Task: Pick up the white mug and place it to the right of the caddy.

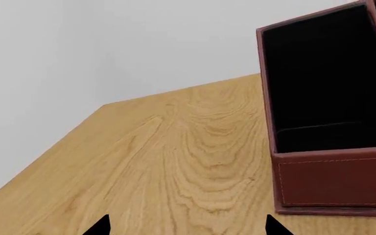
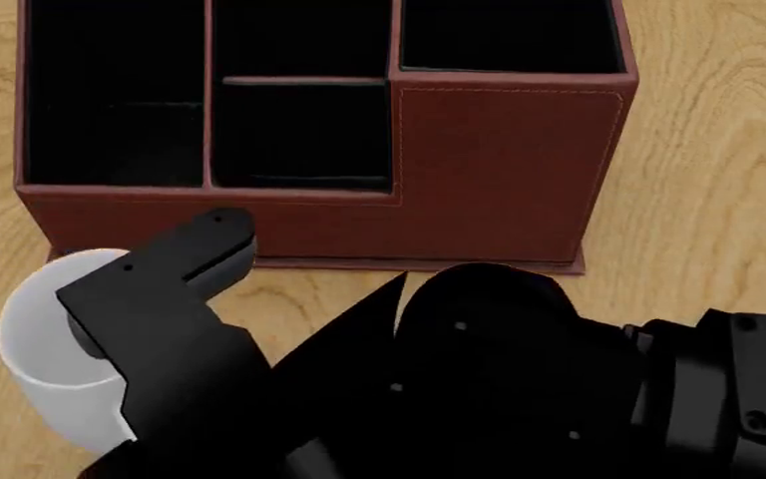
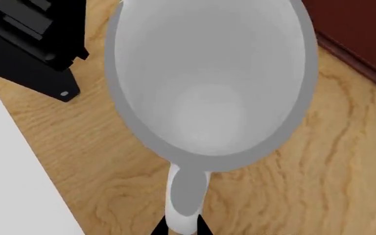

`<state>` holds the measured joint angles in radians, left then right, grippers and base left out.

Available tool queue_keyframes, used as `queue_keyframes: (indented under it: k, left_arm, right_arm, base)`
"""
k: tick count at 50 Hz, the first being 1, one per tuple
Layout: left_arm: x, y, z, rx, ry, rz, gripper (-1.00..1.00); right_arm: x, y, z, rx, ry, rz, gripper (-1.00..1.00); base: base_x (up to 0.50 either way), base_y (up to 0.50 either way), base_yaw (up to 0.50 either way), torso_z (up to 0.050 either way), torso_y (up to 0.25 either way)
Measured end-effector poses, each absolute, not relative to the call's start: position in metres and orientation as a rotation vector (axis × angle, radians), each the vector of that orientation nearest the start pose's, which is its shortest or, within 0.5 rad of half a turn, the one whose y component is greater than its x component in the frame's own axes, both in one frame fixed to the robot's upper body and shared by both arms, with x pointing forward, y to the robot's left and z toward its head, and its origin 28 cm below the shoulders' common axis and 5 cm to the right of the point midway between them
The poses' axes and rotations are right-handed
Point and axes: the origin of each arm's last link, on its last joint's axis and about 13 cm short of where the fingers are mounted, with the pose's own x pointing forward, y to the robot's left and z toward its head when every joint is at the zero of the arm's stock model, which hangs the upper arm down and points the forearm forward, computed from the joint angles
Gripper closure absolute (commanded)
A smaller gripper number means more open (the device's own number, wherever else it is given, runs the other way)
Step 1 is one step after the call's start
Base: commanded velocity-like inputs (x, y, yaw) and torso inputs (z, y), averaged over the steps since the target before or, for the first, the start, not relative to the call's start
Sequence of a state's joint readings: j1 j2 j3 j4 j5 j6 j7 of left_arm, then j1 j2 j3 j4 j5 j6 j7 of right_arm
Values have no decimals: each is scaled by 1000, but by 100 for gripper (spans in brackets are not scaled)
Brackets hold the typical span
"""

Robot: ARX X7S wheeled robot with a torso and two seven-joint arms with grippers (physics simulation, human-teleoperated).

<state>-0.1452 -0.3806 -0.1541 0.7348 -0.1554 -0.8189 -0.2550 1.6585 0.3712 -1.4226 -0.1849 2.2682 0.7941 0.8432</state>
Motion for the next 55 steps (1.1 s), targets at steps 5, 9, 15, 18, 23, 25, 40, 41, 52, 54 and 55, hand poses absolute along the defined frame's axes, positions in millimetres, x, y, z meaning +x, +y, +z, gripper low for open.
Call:
queue_keyframes:
  k: [5, 9, 15, 18, 23, 25, 40, 41, 52, 54, 55]
  left_arm:
    - [200, 286, 156, 247, -114, 329, -100]
    - [200, 286, 157, 247, -116, 328, -100]
    - [201, 285, 157, 246, -118, 325, -100]
    - [201, 285, 158, 246, -119, 324, -100]
    - [201, 284, 158, 245, -120, 322, -100]
    - [201, 284, 158, 245, -120, 321, -100]
    - [200, 284, 157, 243, -122, 318, -100]
    - [200, 284, 157, 243, -122, 318, -100]
    - [200, 283, 157, 241, -125, 311, -100]
    - [200, 283, 157, 240, -126, 310, -100]
    - [200, 283, 157, 240, -126, 310, -100]
  right_arm:
    - [226, -3, 284, -330, 742, 771, 100]
    - [227, -7, 289, -325, 727, 745, 100]
    - [229, -15, 298, -319, 702, 703, 100]
    - [230, -18, 303, -314, 690, 682, 100]
    - [230, -25, 310, -304, 670, 647, 100]
    - [230, -28, 313, -299, 662, 632, 100]
    - [228, -54, 332, -251, 605, 503, 100]
    - [228, -56, 333, -248, 602, 494, 100]
    - [225, -77, 343, -204, 576, 396, 100]
    - [225, -80, 345, -196, 570, 379, 100]
    - [224, -82, 346, -192, 567, 370, 100]
  base:
    - [0, 0, 0, 0, 0]
    - [0, 0, 0, 0, 0]
    - [0, 0, 0, 0, 0]
    - [0, 0, 0, 0, 0]
    - [0, 0, 0, 0, 0]
    - [0, 0, 0, 0, 0]
    - [0, 0, 0, 0, 0]
    - [0, 0, 0, 0, 0]
    - [0, 0, 0, 0, 0]
    - [0, 0, 0, 0, 0]
    - [0, 0, 0, 0, 0]
